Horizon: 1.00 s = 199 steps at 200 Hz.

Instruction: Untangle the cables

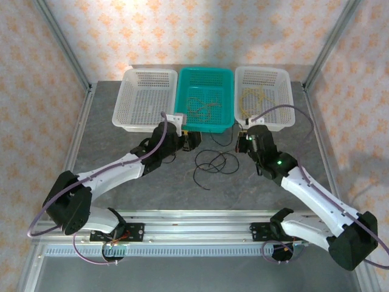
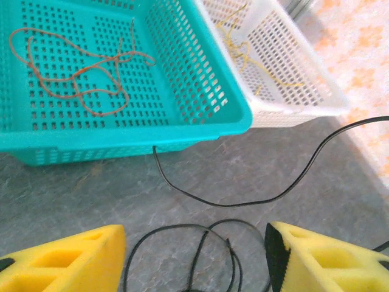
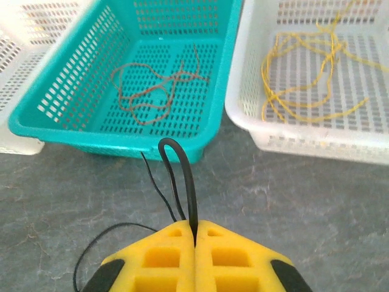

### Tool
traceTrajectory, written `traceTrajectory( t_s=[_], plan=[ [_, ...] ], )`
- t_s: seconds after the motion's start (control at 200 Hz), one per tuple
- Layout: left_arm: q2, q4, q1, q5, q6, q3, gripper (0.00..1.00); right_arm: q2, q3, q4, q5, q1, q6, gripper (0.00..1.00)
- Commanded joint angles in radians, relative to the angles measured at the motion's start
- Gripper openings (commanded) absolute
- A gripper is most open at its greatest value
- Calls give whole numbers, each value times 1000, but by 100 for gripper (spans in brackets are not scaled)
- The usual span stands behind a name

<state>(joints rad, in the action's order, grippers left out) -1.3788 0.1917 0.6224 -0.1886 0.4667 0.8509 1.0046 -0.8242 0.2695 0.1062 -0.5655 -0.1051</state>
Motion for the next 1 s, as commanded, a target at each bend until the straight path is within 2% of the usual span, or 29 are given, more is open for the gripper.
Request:
traceTrajectory(
  t_s=[0.0,0.36,0.476,0.606,0.726,0.861,0.991],
  plan=[
    [44,41,-24,-75,1,21,63,-19,-78,43,42,4,99,0],
    [77,-37,-77,-110,-80,149,63,-37,-214,59,16,7,230,0],
    [81,-48,-100,-140,-98,171,64,-11,-270,94,-74,24,255,0],
    [96,-54,-134,-177,-121,185,64,56,-351,176,-240,42,311,0],
    [93,-80,-157,-272,-151,221,65,106,-399,225,-329,46,357,0],
    [50,-148,-161,-426,-213,288,66,125,-415,219,-402,47,375,0],
    [-2,-175,-160,-521,-247,326,65,137,-422,209,-452,47,380,0]
  ],
)
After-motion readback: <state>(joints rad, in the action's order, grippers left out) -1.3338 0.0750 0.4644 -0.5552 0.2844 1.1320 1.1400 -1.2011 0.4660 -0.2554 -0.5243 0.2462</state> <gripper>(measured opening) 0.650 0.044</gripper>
